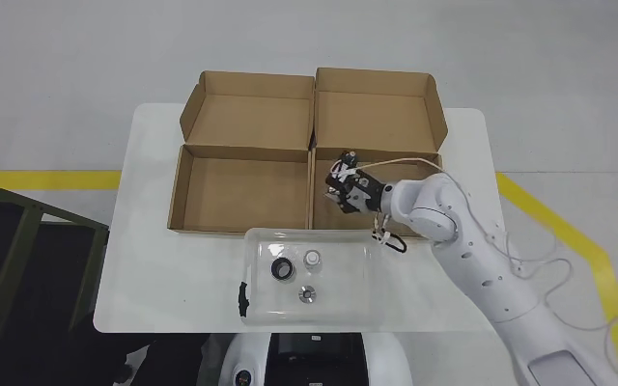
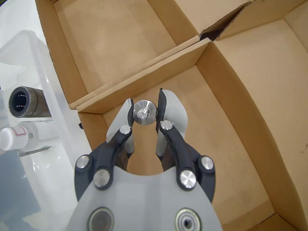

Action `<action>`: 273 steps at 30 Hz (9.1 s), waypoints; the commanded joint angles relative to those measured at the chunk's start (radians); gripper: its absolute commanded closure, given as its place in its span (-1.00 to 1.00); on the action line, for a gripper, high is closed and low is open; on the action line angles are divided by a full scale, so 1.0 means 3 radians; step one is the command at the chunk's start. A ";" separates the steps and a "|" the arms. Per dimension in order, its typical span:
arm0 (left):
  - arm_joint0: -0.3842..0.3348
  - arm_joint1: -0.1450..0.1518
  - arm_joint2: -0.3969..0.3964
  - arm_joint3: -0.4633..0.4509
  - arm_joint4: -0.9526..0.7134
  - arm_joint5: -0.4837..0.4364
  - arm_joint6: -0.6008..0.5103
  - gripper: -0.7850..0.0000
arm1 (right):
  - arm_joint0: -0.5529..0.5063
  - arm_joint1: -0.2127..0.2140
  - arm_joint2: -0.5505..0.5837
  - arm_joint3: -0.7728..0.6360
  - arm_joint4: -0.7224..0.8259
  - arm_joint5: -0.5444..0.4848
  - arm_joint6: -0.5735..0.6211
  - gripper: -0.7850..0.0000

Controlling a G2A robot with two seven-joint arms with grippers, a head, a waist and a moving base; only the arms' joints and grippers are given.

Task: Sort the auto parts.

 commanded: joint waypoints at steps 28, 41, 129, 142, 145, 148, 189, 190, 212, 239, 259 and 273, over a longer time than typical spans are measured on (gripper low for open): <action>0.0000 0.0000 0.0000 0.0000 0.0000 0.0000 0.0000 -1.00 | 0.0500 -0.0209 -0.0447 0.0792 0.0126 0.0120 0.0157 0.30; 0.0000 0.0000 0.0000 0.0000 0.0000 0.0000 0.0000 -1.00 | 0.0403 -0.0169 -0.0313 0.0442 -0.0021 0.0135 0.0124 -0.25; 0.0000 0.0000 0.0000 0.0000 0.0000 0.0000 0.0000 -1.00 | -0.1075 0.0241 -0.0127 -0.1196 -0.0815 -0.0531 -0.0142 -0.14; 0.0000 0.0000 0.0000 0.0000 0.0000 0.0000 0.0000 -1.00 | -0.1025 0.0225 -0.0171 -0.1082 -0.0866 -0.0478 -0.0294 0.18; 0.0000 0.0000 0.0000 0.0000 0.0000 0.0000 0.0000 -1.00 | -0.1039 0.0229 -0.0160 -0.1099 -0.0869 -0.0477 -0.0322 0.42; 0.0000 0.0000 0.0000 0.0000 0.0000 0.0000 0.0000 -1.00 | -0.1057 0.0235 -0.0139 -0.1121 -0.0869 -0.0484 -0.0350 1.00; 0.0000 0.0000 0.0000 0.0000 0.0000 0.0000 0.0000 -1.00 | -0.1205 0.0321 0.0785 -0.2030 -0.0624 -0.0530 -0.2158 1.00; 0.0000 0.0000 0.0000 0.0000 0.0000 0.0000 0.0000 -1.00 | -0.1204 0.0319 0.0798 -0.2000 -0.0651 -0.0529 -0.2262 1.00; 0.0000 0.0000 0.0000 0.0000 0.0000 0.0000 0.0000 -1.00 | -0.1065 0.0241 0.0836 -0.1799 -0.1079 -0.0457 -0.3847 1.00; 0.0000 0.0000 0.0000 0.0000 0.0000 0.0000 0.0000 -1.00 | -0.1090 0.0208 0.0646 -0.1282 -0.0866 -0.0413 -0.2665 1.00; 0.0000 0.0000 0.0000 0.0000 0.0000 0.0000 0.0000 -1.00 | -0.1276 0.0289 0.1208 -0.1118 -0.0710 -0.0103 -0.1631 1.00; 0.0000 0.0000 0.0000 0.0000 0.0000 0.0000 0.0000 -1.00 | -0.1015 0.0236 0.0960 -0.0475 -0.0620 0.0039 -0.1503 1.00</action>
